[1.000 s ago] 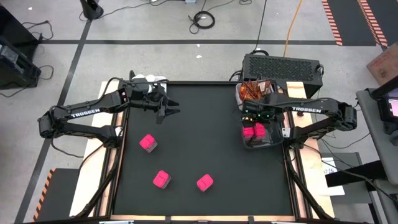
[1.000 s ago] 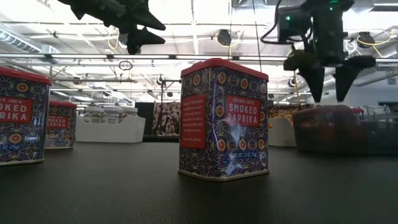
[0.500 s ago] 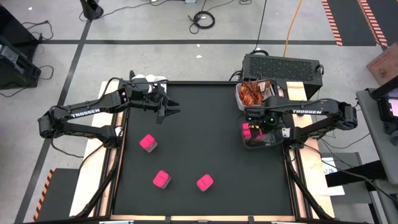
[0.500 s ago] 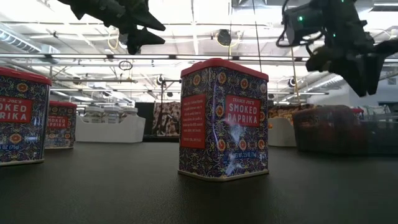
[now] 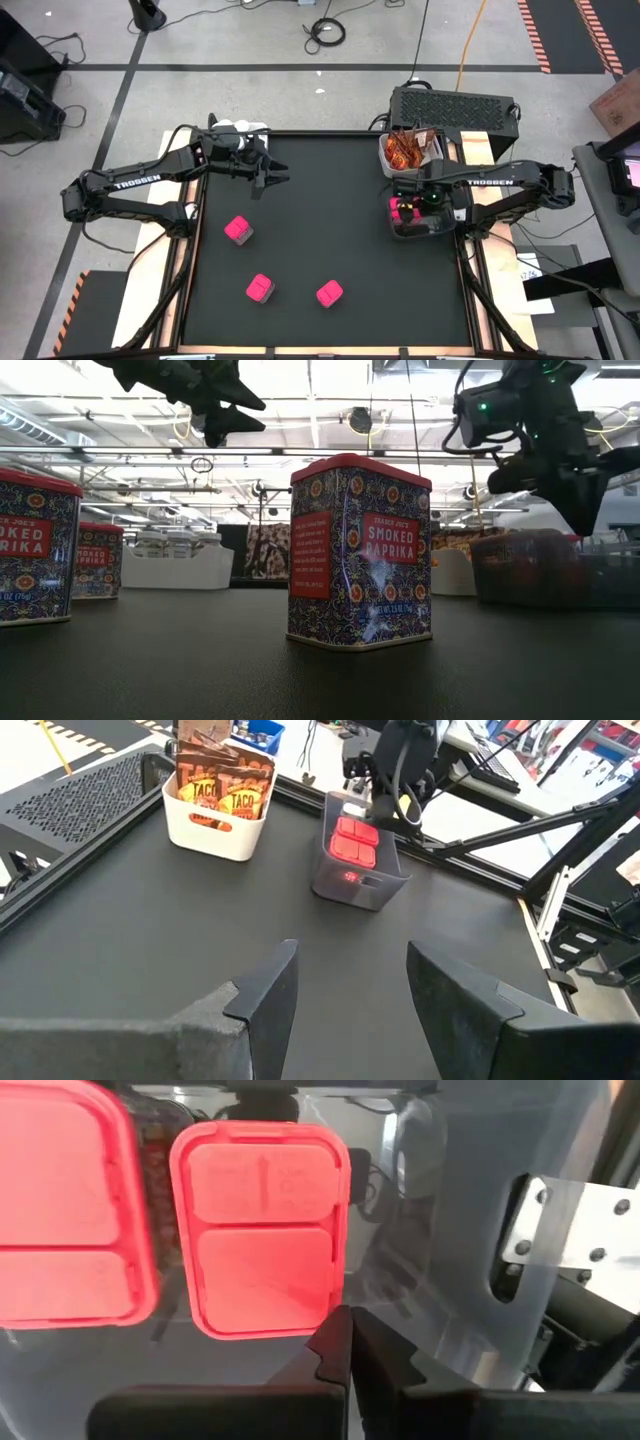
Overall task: Sort spices by type
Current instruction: Put the red seasoning can into the black transparent bin
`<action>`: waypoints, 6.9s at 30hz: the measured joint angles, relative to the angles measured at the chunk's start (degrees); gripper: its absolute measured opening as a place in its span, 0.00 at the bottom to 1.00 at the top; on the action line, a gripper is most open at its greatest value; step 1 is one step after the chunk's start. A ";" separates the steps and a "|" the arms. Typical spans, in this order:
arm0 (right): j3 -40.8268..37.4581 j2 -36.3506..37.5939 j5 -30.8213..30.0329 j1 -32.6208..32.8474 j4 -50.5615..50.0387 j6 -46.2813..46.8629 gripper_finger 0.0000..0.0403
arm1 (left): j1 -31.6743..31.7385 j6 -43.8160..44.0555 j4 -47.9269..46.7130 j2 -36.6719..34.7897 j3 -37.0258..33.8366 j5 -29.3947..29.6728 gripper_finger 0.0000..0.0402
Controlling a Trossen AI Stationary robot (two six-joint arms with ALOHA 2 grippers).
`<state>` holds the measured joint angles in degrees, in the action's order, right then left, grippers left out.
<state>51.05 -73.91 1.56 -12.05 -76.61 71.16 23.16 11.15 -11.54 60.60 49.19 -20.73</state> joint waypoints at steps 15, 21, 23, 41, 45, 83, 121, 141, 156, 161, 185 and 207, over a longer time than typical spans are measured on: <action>0.39 0.00 -4.17 -1.45 -0.01 0.42 0.00 | 0.00 -0.02 0.04 0.02 0.00 0.00 0.48; 6.68 0.00 -6.86 -1.43 -4.93 0.48 0.00 | 0.00 -0.02 0.05 0.02 0.00 0.00 0.48; 9.67 0.00 -7.77 -1.43 -6.13 0.35 0.00 | 0.00 0.09 0.03 0.02 0.00 0.00 0.48; 25.20 -0.58 -8.65 2.29 31.16 -35.39 0.01 | -5.97 5.45 -30.12 -1.89 7.30 8.44 0.48; 25.20 -2.23 -0.59 4.16 41.17 -45.22 0.01 | -9.89 10.04 -37.08 -2.73 7.52 8.57 0.48; 67.63 -54.71 13.36 22.76 57.15 -82.11 0.27 | -22.08 10.27 -32.46 -32.15 -9.07 22.31 0.48; 77.64 -68.54 27.50 22.55 57.74 -106.75 0.69 | -22.03 19.86 -38.91 -32.88 -9.05 27.01 0.48; 77.59 -72.72 27.43 21.09 60.88 -106.29 0.69 | -22.05 20.11 -38.85 -32.48 -9.05 27.04 0.48; 77.59 -73.72 30.40 20.33 57.62 -104.60 0.69 | -22.05 20.09 -38.68 -32.48 -9.05 27.26 0.48; 77.59 -73.72 33.34 20.37 57.63 -103.19 0.69 | -22.05 20.07 -38.69 -32.48 -9.05 27.26 0.48; 77.61 -74.07 31.49 20.37 60.97 -100.72 0.69 | -22.03 20.05 -38.55 -32.48 -9.05 27.10 0.48; 77.57 -74.05 31.46 20.39 56.67 -99.16 0.69 | -22.05 20.00 -38.57 -32.48 -9.05 26.82 0.48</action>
<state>128.62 -147.96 33.01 8.34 -19.94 -28.00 1.10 31.16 -50.11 28.12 40.14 6.09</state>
